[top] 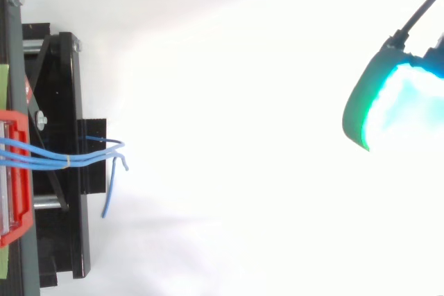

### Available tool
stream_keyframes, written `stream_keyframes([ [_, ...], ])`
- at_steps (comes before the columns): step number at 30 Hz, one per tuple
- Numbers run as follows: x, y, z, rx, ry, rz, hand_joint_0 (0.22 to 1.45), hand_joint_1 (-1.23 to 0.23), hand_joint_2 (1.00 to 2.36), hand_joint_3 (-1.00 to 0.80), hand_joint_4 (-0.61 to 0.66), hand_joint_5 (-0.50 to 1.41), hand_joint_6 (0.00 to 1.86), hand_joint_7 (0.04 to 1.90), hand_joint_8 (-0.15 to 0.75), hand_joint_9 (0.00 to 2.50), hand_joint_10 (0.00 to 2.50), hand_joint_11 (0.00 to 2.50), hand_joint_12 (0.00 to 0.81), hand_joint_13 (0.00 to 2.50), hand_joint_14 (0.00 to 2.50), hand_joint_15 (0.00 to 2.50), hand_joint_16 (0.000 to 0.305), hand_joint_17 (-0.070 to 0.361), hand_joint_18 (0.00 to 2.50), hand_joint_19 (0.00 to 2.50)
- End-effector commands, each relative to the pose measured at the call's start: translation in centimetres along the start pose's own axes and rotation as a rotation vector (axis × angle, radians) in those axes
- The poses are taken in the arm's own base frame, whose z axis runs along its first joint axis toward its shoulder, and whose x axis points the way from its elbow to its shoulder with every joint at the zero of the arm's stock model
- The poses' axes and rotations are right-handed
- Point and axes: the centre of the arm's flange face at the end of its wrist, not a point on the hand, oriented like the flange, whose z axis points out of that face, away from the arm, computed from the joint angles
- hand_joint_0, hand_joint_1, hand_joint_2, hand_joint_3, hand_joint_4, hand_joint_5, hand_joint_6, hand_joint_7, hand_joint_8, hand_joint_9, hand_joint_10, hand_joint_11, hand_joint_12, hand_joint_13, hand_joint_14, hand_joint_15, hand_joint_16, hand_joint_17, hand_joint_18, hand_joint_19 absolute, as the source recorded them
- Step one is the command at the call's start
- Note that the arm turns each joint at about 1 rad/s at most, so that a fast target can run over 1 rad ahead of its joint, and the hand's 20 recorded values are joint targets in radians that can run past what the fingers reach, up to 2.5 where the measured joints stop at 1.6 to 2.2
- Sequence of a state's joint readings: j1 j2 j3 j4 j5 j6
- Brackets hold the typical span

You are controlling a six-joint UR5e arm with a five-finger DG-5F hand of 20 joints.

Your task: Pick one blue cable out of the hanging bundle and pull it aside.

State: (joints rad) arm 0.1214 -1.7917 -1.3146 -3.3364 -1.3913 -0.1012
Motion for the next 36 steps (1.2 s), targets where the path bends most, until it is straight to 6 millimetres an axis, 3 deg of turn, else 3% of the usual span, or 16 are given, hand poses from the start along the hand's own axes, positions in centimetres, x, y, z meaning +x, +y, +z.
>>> stream_keyframes([
  [1, 0.0, 0.0, 0.0, 0.000, 0.000, 0.000, 0.51, -0.62, 1.01, -0.43, 0.15, -0.20, 0.50, 0.70, 0.194, 0.60, 0.00, 0.00, 0.315, 0.44, 0.01, 0.15, 0.048, 0.107, 0.33, 0.28],
  [4, 0.0, 0.0, 0.0, 0.005, -0.003, -0.002, 0.51, -0.62, 1.01, -0.43, 0.14, -0.21, 0.50, 0.69, 0.194, 0.59, 0.00, 0.00, 0.312, 0.43, 0.00, 0.13, 0.047, 0.107, 0.30, 0.26],
  [5, 0.3, -2.6, 0.5, 0.080, -0.001, -0.024, 0.51, -0.62, 1.01, -0.43, 0.14, -0.21, 0.50, 0.69, 0.192, 0.58, 0.00, 0.00, 0.310, 0.42, 0.01, 0.12, 0.047, 0.106, 0.30, 0.24],
  [7, 0.3, -4.8, 0.3, 0.141, 0.003, -0.041, 0.51, -0.62, 1.01, -0.44, 0.14, -0.21, 0.50, 0.68, 0.193, 0.57, 0.00, 0.00, 0.301, 0.39, 0.00, 0.09, 0.046, 0.103, 0.28, 0.21],
  [14, 1.0, -9.6, 1.5, 0.047, -0.026, -0.018, 0.50, -0.62, 1.01, -0.44, 0.13, -0.21, 0.50, 0.66, 0.193, 0.54, 0.00, 0.00, 0.265, 0.30, 0.00, 0.00, 0.038, 0.085, 0.15, 0.05],
  [23, 0.7, -12.9, 2.5, -0.094, -0.188, 0.006, 0.50, -0.63, 1.00, -0.44, 0.14, -0.21, 0.50, 0.65, 0.195, 0.54, 0.00, 0.00, 0.251, 0.27, 0.00, 0.00, 0.029, 0.065, 0.08, 0.00],
  [28, 1.0, -15.8, 3.8, -0.039, -0.238, -0.049, 0.50, -0.63, 1.00, -0.45, 0.15, -0.21, 0.50, 0.66, 0.199, 0.54, 0.00, 0.00, 0.249, 0.28, 0.00, 0.00, 0.028, 0.063, 0.08, 0.00],
  [36, 1.7, -18.7, 5.9, -0.043, -0.246, -0.051, 0.50, -0.63, 1.00, -0.44, 0.16, -0.21, 0.50, 0.67, 0.206, 0.55, 0.00, 0.00, 0.242, 0.28, 0.00, 0.00, 0.027, 0.060, 0.08, 0.00],
])
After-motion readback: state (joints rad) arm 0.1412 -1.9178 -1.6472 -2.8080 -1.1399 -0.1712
